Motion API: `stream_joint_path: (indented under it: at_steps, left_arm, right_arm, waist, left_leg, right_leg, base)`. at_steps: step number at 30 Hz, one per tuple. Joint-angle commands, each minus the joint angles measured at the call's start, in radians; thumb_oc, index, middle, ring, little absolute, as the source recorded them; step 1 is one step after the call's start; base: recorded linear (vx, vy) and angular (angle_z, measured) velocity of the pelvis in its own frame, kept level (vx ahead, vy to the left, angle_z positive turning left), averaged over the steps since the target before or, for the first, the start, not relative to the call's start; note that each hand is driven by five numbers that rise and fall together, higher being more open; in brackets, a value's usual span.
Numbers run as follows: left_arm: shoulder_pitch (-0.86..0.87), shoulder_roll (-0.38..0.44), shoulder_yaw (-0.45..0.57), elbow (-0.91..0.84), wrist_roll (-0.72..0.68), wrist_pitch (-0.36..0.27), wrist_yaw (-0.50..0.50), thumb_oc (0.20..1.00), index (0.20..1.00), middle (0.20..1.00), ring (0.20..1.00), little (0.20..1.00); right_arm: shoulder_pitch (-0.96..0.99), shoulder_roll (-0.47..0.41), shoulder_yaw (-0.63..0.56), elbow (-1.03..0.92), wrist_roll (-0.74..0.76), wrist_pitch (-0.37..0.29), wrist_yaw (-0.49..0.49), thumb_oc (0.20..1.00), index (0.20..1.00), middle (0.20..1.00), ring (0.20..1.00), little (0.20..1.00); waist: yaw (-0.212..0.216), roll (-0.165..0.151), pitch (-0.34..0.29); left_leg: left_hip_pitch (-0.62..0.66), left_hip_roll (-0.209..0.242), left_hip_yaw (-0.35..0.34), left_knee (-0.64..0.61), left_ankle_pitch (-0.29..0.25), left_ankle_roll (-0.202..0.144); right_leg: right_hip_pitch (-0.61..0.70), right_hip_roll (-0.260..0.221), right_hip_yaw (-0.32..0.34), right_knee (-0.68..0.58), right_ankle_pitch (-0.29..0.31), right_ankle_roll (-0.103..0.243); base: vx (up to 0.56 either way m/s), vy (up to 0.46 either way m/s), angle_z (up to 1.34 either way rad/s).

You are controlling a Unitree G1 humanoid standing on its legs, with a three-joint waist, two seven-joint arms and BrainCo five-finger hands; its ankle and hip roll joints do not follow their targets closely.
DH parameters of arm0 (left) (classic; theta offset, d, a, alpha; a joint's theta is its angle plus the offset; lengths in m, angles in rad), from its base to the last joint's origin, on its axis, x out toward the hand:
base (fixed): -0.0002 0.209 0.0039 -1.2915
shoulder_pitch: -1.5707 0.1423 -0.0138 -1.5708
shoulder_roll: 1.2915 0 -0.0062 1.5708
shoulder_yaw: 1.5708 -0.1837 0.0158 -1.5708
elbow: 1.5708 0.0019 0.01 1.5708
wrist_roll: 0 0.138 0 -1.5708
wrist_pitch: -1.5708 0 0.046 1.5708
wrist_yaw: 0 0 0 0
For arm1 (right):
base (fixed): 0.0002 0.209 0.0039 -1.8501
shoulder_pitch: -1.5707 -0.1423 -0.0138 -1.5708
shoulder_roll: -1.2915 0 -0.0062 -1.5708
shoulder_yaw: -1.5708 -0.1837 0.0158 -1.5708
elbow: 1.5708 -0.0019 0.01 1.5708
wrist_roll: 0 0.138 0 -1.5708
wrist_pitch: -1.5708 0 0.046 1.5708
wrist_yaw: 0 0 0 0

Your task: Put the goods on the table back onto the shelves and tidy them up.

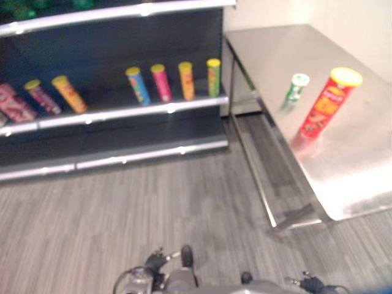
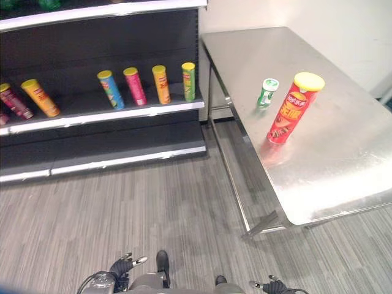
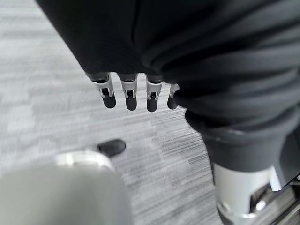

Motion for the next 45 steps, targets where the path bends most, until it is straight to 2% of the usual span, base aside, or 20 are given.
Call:
stream_joint_path:
  at_steps: [1,2,3,4,5,7,10,13,15,16,22,25,28,31,35,38,39,41,42,45]
  left_arm:
    - [-0.014,-0.017,0.009,0.012,-0.02,-0.02,0.021,1.0,1.0,1.0,1.0,1.0]
    - [-0.017,-0.011,0.012,0.01,-0.025,-0.019,0.022,1.0,1.0,1.0,1.0,1.0]
    - [-0.017,-0.011,0.012,0.01,-0.025,-0.019,0.022,1.0,1.0,1.0,1.0,1.0]
    - [-0.032,0.0,0.012,0.0,-0.035,-0.016,0.023,1.0,1.0,1.0,1.0,1.0]
    - [-0.032,0.0,0.012,0.0,-0.035,-0.016,0.023,1.0,1.0,1.0,1.0,1.0]
    - [-0.056,0.016,0.007,-0.009,-0.038,-0.016,0.029,1.0,1.0,1.0,1.0,1.0]
    - [-0.068,0.025,0.006,-0.005,-0.039,-0.018,0.031,1.0,1.0,1.0,1.0,1.0]
    - [-0.092,0.032,-0.002,-0.003,-0.033,-0.021,0.033,1.0,1.0,1.0,1.0,1.0]
    - [-0.104,0.038,-0.008,0.004,-0.023,-0.022,0.033,1.0,1.0,1.0,1.0,1.0]
    - [-0.108,0.044,-0.009,0.015,-0.008,-0.019,0.035,1.0,1.0,1.0,1.0,1.0]
    - [-0.094,0.03,-0.013,0.029,-0.003,-0.026,0.024,1.0,1.0,1.0,1.0,1.0]
    - [-0.086,0.032,-0.001,0.038,-0.008,-0.025,0.02,1.0,1.0,1.0,1.0,1.0]
    - [-0.056,0.035,0.03,0.041,-0.003,-0.024,0.014,1.0,1.0,1.0,1.0,1.0]
    - [-0.049,0.031,0.033,0.044,0.001,-0.023,0.013,1.0,1.0,1.0,1.0,1.0]
    - [-0.042,0.012,0.046,0.078,0.035,-0.02,0.013,1.0,1.0,1.0,1.0,1.0]
    - [-0.04,0.004,0.056,0.076,0.046,-0.02,0.019,1.0,1.0,1.0,1.0,1.0]
    - [-0.04,0.002,0.055,0.076,0.047,-0.019,0.019,1.0,1.0,1.0,1.0,1.0]
    - [-0.029,-0.014,0.074,0.069,0.055,-0.013,0.027,1.0,1.0,1.0,1.0,1.0]
    - [-0.021,-0.023,0.077,0.058,0.059,-0.018,0.036,1.0,1.0,1.0,1.0,1.0]
    - [-0.009,-0.028,0.058,0.034,0.064,-0.022,0.022,1.0,1.0,1.0,1.0,1.0]
  right_arm:
    - [-0.032,-0.034,0.025,0.006,-0.028,-0.003,0.008,1.0,1.0,1.0,1.0,1.0]
    - [-0.036,-0.032,0.032,0.009,-0.037,-0.004,0.012,1.0,1.0,1.0,1.0,1.0]
    - [-0.036,-0.032,0.032,0.01,-0.037,-0.004,0.012,1.0,1.0,1.0,1.0,1.0]
    - [-0.049,-0.032,0.032,0.003,-0.03,-0.004,0.014,1.0,1.0,1.0,1.0,1.0]
    - [-0.049,-0.032,0.032,0.003,-0.03,-0.004,0.014,1.0,1.0,1.0,1.0,1.0]
    - [-0.054,-0.029,0.015,-0.006,-0.009,-0.006,0.009,1.0,1.0,1.0,1.0,1.0]
    - [-0.05,-0.025,0.005,-0.006,0.0,-0.004,0.002,1.0,1.0,1.0,1.0,1.0]
    - [-0.04,-0.029,-0.016,0.018,0.017,0.001,-0.007,1.0,1.0,1.0,1.0,1.0]
    - [-0.031,-0.037,-0.036,0.04,0.031,0.005,-0.016,1.0,1.0,1.0,1.0,1.0]
    - [-0.016,-0.045,-0.056,0.056,0.037,0.01,-0.018,1.0,1.0,1.0,1.0,1.0]
    - [0.022,-0.064,-0.134,0.112,0.077,0.015,-0.028,1.0,1.0,1.0,1.0,1.0]
    - [0.038,-0.096,-0.221,0.124,0.158,0.009,-0.034,1.0,1.0,1.0,1.0,1.0]
    - [0.079,-0.17,-0.382,0.117,0.272,-0.012,-0.052,1.0,1.0,1.0,1.0,1.0]
    - [0.089,-0.194,-0.417,0.116,0.28,-0.013,-0.06,1.0,1.0,1.0,1.0,1.0]
    - [0.165,-0.379,-0.676,0.148,0.336,-0.022,-0.118,1.0,1.0,1.0,1.0,1.0]
    - [0.208,-0.478,-0.823,0.036,0.349,-0.054,-0.176,1.0,1.0,1.0,1.0,1.0]
    - [0.211,-0.477,-0.827,0.032,0.347,-0.052,-0.178,1.0,1.0,1.0,1.0,1.0]
    - [0.268,-0.48,-0.918,-0.363,0.271,-0.087,-0.26,1.0,1.0,1.0,1.0,1.0]
    - [0.243,-0.502,-0.945,-0.506,0.255,-0.135,-0.296,1.0,1.0,1.0,1.0,1.0]
    - [0.182,-0.574,-0.953,-0.662,0.238,-0.175,-0.279,1.0,1.0,1.0,1.0,1.0]
  waist:
    - [0.023,0.015,-0.017]
    - [0.03,0.008,-0.02]
    - [0.032,0.01,-0.023]
    - [0.028,0.011,-0.016]
    - [0.029,0.011,-0.017]
    - [-0.006,0.025,0.012]
    - [-0.025,0.028,0.016]
    - [-0.061,0.031,0.021]
    - [-0.083,0.019,0.023]
    - [-0.092,0.007,0.019]
    - [-0.102,-0.016,-0.014]
    - [-0.112,-0.017,-0.024]
    - [-0.126,-0.014,-0.04]
    - [-0.126,-0.013,-0.043]
    - [-0.146,0.0,-0.056]
    - [-0.161,0.008,-0.06]
    - [-0.16,0.01,-0.06]
    - [-0.174,0.015,-0.063]
    - [-0.176,0.019,-0.066]
    - [-0.166,0.023,-0.067]
  left_leg:
    - [-0.088,0.057,-0.021,0.007,0.054,-0.033]
    - [-0.072,0.048,-0.003,0.007,0.037,-0.017]
    - [-0.076,0.051,-0.002,0.007,0.038,-0.018]
    - [-0.046,0.034,0.008,0.007,0.007,0.009]
    - [-0.047,0.034,0.009,0.007,0.007,0.009]
    - [0.005,0.025,0.021,0.007,-0.025,0.033]
    - [0.027,0.015,0.021,0.007,-0.047,0.034]
    - [0.045,0.0,-0.003,0.007,-0.072,0.026]
    - [0.055,-0.012,-0.014,0.007,-0.089,0.022]
    - [0.065,-0.018,-0.012,0.007,-0.102,0.019]
    - [0.084,-0.011,0.012,0.007,-0.109,0.006]
    - [0.093,-0.003,0.015,0.007,-0.113,-0.001]
    - [0.118,0.005,0.031,0.007,-0.128,-0.007]
    - [0.124,0.006,0.034,0.007,-0.131,-0.007]
    - [0.146,0.01,0.047,0.007,-0.14,-0.013]
    - [0.153,0.01,0.043,0.007,-0.146,-0.016]
    - [0.153,0.011,0.042,0.007,-0.146,-0.016]
    - [0.156,0.011,0.044,0.007,-0.149,-0.015]
    - [0.159,0.01,0.048,0.007,-0.153,-0.013]
    - [0.163,0.012,0.051,0.007,-0.155,-0.013]
  right_leg:
    - [0.098,0.023,-0.006,0.024,-0.101,0.077]
    - [0.077,0.003,-0.015,0.092,-0.102,0.093]
    - [0.072,0.006,-0.013,0.092,-0.1,0.092]
    - [-0.011,-0.003,-0.015,0.267,-0.056,0.121]
    - [-0.015,-0.003,-0.014,0.271,-0.058,0.121]
    - [-0.14,-0.001,-0.007,0.494,0.03,0.146]
    - [-0.192,-0.018,-0.033,0.506,0.038,0.123]
    - [-0.212,-0.009,-0.054,0.341,-0.012,0.095]
    - [-0.212,-0.019,-0.039,0.18,0.004,0.099]
    - [-0.196,-0.034,-0.034,0.105,0.025,0.12]
    - [-0.13,-0.045,-0.078,0.037,0.059,0.123]
    - [-0.106,-0.037,-0.089,0.023,0.056,0.12]
    - [-0.078,-0.03,-0.096,0.001,0.048,0.122]
    - [-0.074,-0.027,-0.093,0.0,0.045,0.123]
    - [-0.058,-0.02,-0.088,-0.002,0.025,0.124]
    - [-0.052,-0.015,-0.085,-0.002,0.016,0.126]
    - [-0.051,-0.015,-0.086,-0.002,0.016,0.126]
    - [-0.049,-0.014,-0.08,-0.002,0.013,0.125]
    - [-0.048,-0.014,-0.077,-0.002,0.011,0.124]
    - [-0.045,-0.011,-0.074,-0.002,0.007,0.119]
  base:
    - [0.31,0.177,-0.81]
    - [0.3,0.173,-0.74]
    - [0.23,0.16,-0.62]
    - [0.13,0.099,-0.47]
    - [0.19,0.149,-0.23]
    - [0.14,0.151,-0.01]
    - [0.17,0.115,0.14]
    - [0.2,0.009,0.19]
    - [0.2,-0.059,0.19]
    - [0.17,-0.079,0.41]
    - [0.1,-0.065,0.29]
    - [0.1,-0.073,-0.01]
    - [0.09,-0.041,0.0]
    - [0.05,-0.023,-0.03]
    - [0.08,-0.005,-0.16]
    - [0.04,0.0,0.02]
    - [0.0,0.0,0.0]
    - [0.0,0.0,0.0]
    - [0.0,-0.001,-0.05]
    - [-0.01,-0.004,-0.05]
